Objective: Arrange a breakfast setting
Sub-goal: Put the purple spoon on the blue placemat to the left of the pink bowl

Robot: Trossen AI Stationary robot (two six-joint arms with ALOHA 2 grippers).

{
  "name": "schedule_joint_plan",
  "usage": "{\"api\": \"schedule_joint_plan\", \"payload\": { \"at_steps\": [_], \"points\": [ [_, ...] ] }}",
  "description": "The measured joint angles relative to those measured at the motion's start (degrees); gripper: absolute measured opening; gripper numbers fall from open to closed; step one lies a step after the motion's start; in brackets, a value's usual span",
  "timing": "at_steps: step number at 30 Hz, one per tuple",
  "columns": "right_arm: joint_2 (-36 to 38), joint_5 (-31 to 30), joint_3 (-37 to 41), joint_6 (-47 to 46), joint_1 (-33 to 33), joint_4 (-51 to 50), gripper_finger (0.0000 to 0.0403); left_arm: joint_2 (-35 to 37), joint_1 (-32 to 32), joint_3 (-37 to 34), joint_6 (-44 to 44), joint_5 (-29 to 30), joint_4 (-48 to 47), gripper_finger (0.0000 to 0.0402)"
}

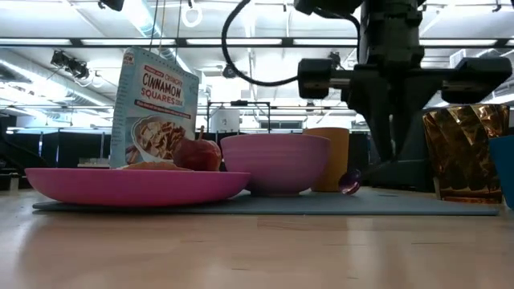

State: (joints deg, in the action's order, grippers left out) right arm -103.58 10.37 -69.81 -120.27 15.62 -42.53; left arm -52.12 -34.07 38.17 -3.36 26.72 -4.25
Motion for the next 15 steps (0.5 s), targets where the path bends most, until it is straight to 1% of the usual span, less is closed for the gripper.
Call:
{"api": "schedule_joint_plan", "payload": {
  "at_steps": [7,15],
  "points": [
    [-2.42,2.02,0.19,0.29,-0.11,0.11,0.0039,0.0,0.0,0.0,-0.5,0.01,-0.26,0.0233],
    [-3.07,1.18,0.19,2.43,-0.09,-0.15,0.005,0.0,0.0,0.02,-0.72,0.02,-0.49,0.0233]
  ]
}}
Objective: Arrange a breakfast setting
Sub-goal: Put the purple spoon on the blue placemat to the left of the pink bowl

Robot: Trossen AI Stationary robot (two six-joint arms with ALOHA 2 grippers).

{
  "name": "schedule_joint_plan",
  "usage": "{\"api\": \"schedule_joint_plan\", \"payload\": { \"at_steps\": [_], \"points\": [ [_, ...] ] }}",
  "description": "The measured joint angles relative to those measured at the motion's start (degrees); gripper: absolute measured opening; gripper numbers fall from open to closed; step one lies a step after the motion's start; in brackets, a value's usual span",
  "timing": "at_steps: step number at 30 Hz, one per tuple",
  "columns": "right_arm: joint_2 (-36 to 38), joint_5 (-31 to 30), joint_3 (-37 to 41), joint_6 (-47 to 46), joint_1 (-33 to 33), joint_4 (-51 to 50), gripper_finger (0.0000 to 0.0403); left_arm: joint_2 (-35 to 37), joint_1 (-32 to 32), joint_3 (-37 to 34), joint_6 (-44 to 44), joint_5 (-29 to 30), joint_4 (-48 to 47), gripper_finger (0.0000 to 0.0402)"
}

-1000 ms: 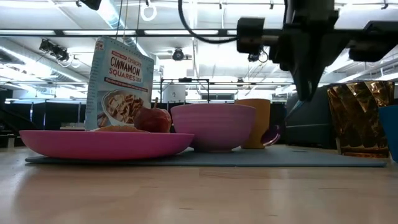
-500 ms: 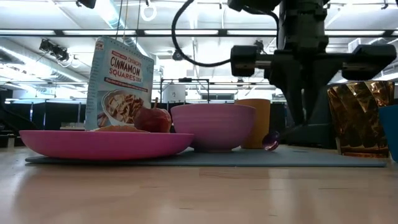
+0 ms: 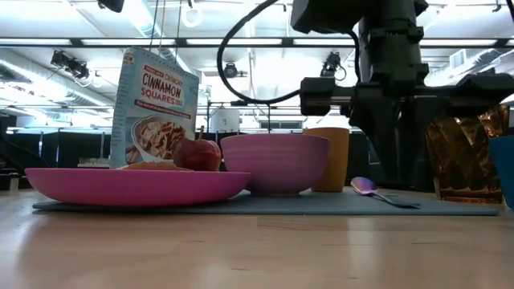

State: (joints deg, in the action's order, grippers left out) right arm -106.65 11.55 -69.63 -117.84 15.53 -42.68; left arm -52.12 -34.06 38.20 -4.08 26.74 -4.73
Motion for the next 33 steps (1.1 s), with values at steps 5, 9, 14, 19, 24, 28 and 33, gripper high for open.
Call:
{"api": "schedule_joint_plan", "payload": {
  "at_steps": [5,9,14,19,24,28,33],
  "points": [
    [-0.07,-3.19,-0.48,4.05,-0.11,-2.4,0.005,0.01,0.0,0.0,0.1,0.0,0.3,0.0233],
    [0.22,-11.46,-2.12,6.53,-0.37,-5.5,0.0049,0.01,0.0,0.0,0.93,0.0,0.49,0.0233],
    [-1.26,-12.33,-1.32,9.02,-2.17,-6.31,0.0049,0.02,0.0,0.0,1.55,0.02,0.59,0.0233],
    [-1.53,-12.4,0.32,11.7,-4.27,-5.07,0.0048,0.03,0.0,0.0,0.95,0.01,0.53,0.0233],
    [-1.86,-11.77,0.33,14.6,-5.53,-4.09,0.0048,0.04,0.0,0.0,0.76,0.0,-0.04,0.0233],
    [-1.86,-11.66,0.33,16.03,-6.24,-4.51,0.0048,0.04,0.0,0.0,0.7,0.0,-0.25,0.0233],
    [-1.66,-12.3,-0.34,18.63,-6.25,-6.94,0.0048,0.04,0.0,0.0,0.74,0.0,-0.8,0.0233]
  ]
}}
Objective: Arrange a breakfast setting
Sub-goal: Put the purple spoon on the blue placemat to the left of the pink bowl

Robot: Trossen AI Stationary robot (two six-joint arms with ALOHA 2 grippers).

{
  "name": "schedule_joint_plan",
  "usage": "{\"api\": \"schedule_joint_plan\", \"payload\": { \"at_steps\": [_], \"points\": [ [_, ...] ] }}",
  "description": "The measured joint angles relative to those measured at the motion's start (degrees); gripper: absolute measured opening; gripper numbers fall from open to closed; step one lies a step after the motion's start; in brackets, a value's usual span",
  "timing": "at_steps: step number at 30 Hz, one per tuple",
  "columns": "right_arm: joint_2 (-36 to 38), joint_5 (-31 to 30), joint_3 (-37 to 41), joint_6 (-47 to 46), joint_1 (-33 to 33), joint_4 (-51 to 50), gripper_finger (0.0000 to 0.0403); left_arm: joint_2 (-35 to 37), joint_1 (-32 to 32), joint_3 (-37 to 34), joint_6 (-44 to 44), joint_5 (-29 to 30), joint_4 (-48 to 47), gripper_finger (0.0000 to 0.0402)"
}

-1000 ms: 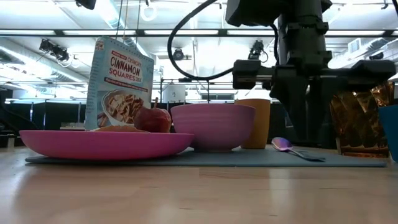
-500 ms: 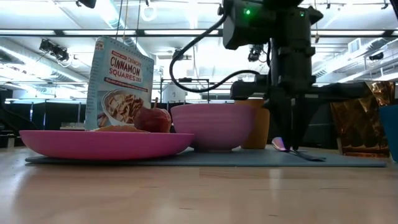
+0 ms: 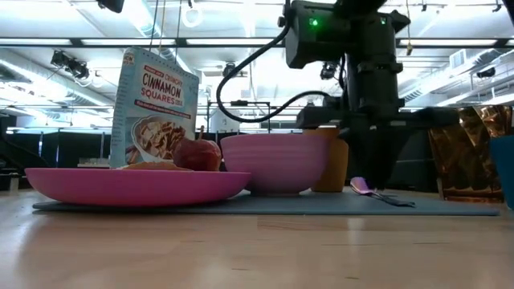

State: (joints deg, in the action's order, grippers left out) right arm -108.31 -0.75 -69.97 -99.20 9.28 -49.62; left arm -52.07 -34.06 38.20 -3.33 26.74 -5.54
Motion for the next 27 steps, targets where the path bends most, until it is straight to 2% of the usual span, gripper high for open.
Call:
{"api": "schedule_joint_plan", "payload": {
  "at_steps": [6,13,27],
  "points": [
    [0.29,-1.05,-2.35,2.46,-0.01,-4.85,0.0048,0.0,0.02,0.0,0.99,0.01,0.1,0.0233],
    [-1.14,-0.22,-1.14,1.05,0.02,-0.9,0.0048,0.0,0.02,0.0,0.98,0.0,0.2,0.0233],
    [-1.31,-0.91,-1.08,1.83,0.39,-0.41,0.0048,0.09,0.02,0.0,-0.04,0.0,-0.58,0.0233]
  ]
}}
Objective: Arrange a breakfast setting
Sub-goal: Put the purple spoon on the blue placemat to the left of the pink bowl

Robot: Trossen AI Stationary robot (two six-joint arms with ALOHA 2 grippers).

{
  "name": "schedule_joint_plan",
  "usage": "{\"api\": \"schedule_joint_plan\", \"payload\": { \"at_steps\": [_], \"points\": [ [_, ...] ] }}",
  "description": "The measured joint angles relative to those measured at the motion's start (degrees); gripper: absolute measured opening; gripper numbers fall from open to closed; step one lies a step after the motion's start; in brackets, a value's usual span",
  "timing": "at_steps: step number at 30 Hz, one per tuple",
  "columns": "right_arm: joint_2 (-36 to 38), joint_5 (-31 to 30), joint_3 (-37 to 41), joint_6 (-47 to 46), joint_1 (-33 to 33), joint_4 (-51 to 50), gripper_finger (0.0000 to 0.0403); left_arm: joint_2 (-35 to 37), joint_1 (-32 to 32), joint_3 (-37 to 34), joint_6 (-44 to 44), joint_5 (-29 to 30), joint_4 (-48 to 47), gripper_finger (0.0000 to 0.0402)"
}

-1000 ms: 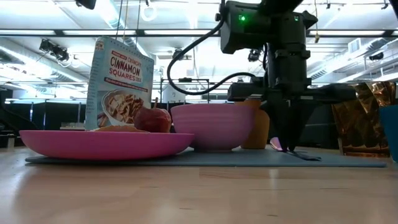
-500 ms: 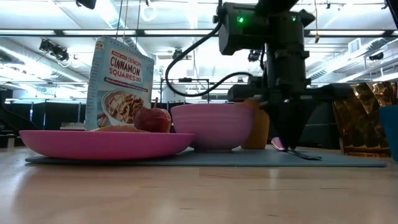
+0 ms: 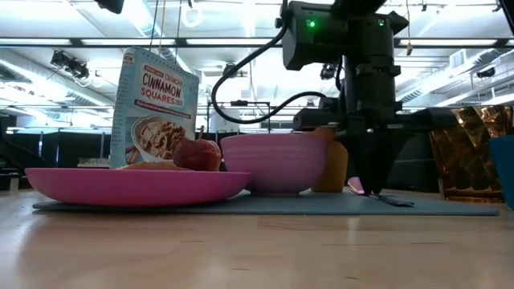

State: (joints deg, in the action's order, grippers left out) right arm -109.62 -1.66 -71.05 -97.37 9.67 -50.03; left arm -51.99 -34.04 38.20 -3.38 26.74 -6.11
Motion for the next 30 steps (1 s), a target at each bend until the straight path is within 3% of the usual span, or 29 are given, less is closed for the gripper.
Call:
{"api": "schedule_joint_plan", "payload": {
  "at_steps": [30],
  "points": [
    [0.06,-0.43,1.83,-2.01,0.33,3.76,0.0044,0.3,0.11,0.0,1.07,0.01,0.83,0.0233]
  ]
}}
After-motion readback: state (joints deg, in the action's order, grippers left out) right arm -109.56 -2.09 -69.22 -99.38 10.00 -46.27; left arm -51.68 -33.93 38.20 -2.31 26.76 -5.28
